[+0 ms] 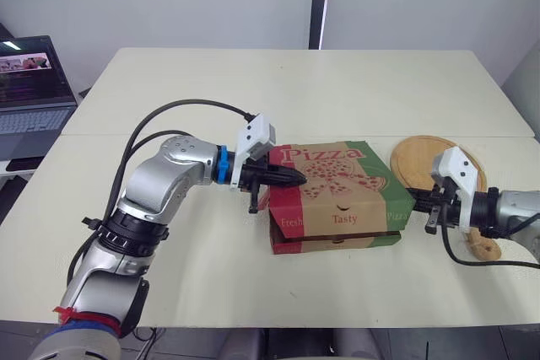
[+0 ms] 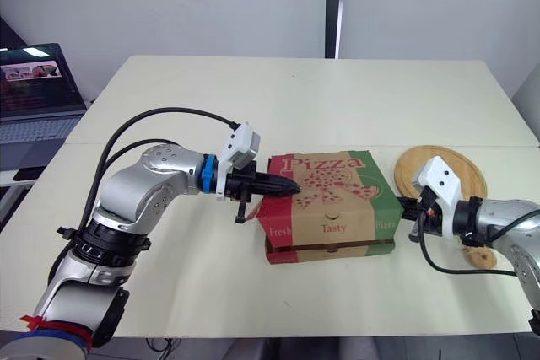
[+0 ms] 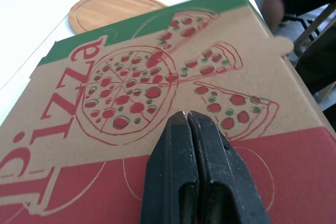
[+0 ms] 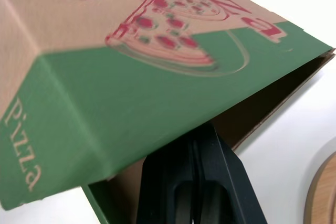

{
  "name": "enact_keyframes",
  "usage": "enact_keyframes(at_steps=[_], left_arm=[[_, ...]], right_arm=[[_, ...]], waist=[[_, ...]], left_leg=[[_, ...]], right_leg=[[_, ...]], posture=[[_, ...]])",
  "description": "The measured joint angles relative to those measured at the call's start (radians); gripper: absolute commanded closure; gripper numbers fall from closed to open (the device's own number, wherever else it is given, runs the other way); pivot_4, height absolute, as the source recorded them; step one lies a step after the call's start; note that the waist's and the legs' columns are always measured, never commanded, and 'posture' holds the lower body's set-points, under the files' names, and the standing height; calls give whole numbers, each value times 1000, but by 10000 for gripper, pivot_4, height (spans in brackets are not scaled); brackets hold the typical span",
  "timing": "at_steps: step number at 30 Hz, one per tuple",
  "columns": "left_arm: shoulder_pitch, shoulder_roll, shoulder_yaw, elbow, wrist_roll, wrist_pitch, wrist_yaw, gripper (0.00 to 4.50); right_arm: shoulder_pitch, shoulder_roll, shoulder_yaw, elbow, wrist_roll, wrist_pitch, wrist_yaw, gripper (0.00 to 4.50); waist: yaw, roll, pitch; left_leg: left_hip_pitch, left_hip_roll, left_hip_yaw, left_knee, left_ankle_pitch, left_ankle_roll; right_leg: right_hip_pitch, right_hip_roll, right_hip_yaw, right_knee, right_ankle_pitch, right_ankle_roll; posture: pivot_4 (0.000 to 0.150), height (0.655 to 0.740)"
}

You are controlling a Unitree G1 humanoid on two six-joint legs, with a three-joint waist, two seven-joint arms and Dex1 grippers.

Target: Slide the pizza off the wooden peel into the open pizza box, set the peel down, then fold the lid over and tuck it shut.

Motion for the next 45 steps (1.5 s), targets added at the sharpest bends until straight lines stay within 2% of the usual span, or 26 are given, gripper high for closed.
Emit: enact_keyframes(at_steps=[8, 12, 18, 24, 27, 30, 36, 45], left_arm=[[-17, -7, -41, 0, 40, -16, -41, 44743], [-21, -6, -76, 4, 80, -37, -53, 44743], [-20, -10, -80, 19, 96, -54, -59, 44743], [-20, -11, -80, 26, 99, -63, -61, 45000], [-22, -12, -80, 32, 100, -69, -63, 45000], [-26, -23, -80, 38, 100, -69, -63, 45000], [-28, -28, -81, 30, 101, -69, -72, 45000], [-28, -27, -99, -1, 128, -90, -93, 45000]], right_arm=[[-1, 9, 0, -29, -1, 20, -13, 45000], [68, -23, -4, -31, -44, -7, -11, 45000], [174, -105, -124, 7, -98, -76, 39, 45000], [164, -165, -280, 11, -16, -63, 149, 24961], [158, -195, -277, -58, 31, -47, 192, 13527], [130, -200, -196, -139, 36, -59, 201, 3285], [33, -188, -7, -143, -77, -140, 156, 3285], [-55, -155, 97, -103, -132, -176, 138, 3285]], waist=[[0, 0, 0], [1, 0, 0], [2, 0, 0], [1, 0, 0], [1, 0, 0], [1, 0, 0], [1, 0, 0], [1, 0, 0]], left_leg=[[0, 0, 0, 0, 0, 0], [0, 0, 0, 0, 0, 0], [0, 0, 0, 0, 0, 0], [1, 0, 0, 0, 0, 0], [0, 0, 0, 0, 0, 0], [1, 0, 0, 1, 0, 0], [0, 0, 0, 1, 0, 0], [0, 0, 0, 1, 0, 0]], right_leg=[[0, 0, 0, 0, 0, 0], [0, 0, 0, 0, 0, 0], [1, 0, 0, 0, 0, 0], [1, 0, 0, 0, 0, 0], [1, 0, 0, 0, 0, 0], [2, 0, -1, 0, 0, 0], [1, 0, -1, 0, 0, 0], [1, 0, 0, 0, 0, 0]], posture=[[1500, 7400], [1500, 7400], [1500, 7400], [1500, 7400], [1500, 7400], [1500, 7400], [1500, 7400], [1500, 7400]])
